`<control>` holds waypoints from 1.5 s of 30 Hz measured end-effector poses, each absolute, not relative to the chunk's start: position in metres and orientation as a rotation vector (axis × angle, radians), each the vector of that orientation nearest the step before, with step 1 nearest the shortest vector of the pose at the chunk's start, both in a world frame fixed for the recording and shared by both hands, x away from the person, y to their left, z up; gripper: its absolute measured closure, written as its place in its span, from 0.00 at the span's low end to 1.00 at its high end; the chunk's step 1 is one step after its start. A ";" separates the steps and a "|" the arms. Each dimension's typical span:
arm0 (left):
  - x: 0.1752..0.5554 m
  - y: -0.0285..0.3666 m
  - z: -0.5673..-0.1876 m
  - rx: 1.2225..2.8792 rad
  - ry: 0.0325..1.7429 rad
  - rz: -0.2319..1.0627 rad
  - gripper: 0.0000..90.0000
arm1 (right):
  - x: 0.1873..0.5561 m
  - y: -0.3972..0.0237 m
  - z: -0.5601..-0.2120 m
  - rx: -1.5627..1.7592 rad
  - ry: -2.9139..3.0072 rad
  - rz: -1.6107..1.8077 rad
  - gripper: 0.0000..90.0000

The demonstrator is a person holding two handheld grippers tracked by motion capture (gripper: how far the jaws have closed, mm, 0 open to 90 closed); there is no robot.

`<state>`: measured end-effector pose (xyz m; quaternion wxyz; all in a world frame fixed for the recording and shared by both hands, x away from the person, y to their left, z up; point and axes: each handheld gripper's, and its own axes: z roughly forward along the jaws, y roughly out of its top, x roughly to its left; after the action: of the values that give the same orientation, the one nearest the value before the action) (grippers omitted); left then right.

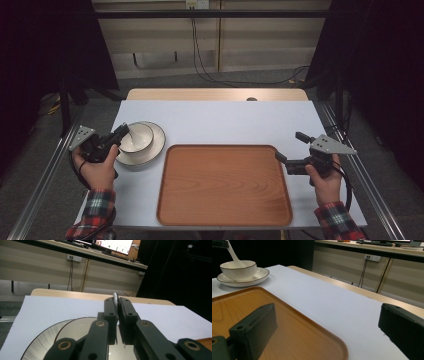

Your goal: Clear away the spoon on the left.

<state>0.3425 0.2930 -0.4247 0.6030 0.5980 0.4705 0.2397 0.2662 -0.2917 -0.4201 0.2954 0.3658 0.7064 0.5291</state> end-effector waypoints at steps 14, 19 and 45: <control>0.349 0.283 -0.419 1.363 1.068 0.514 0.95 | 0.266 -0.292 -0.420 0.966 1.867 1.415 0.01; 0.348 0.281 -0.409 1.352 1.047 0.503 0.95 | 0.266 -0.293 -0.419 0.968 1.866 1.417 0.01; 0.342 0.281 -0.350 1.386 0.992 0.433 0.95 | 0.267 -0.292 -0.419 0.962 1.861 1.413 0.01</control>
<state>0.3416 0.2814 -0.3498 0.6376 0.6071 0.4346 0.1896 0.2668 -0.2923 -0.4194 0.3025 0.3630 0.7020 0.5329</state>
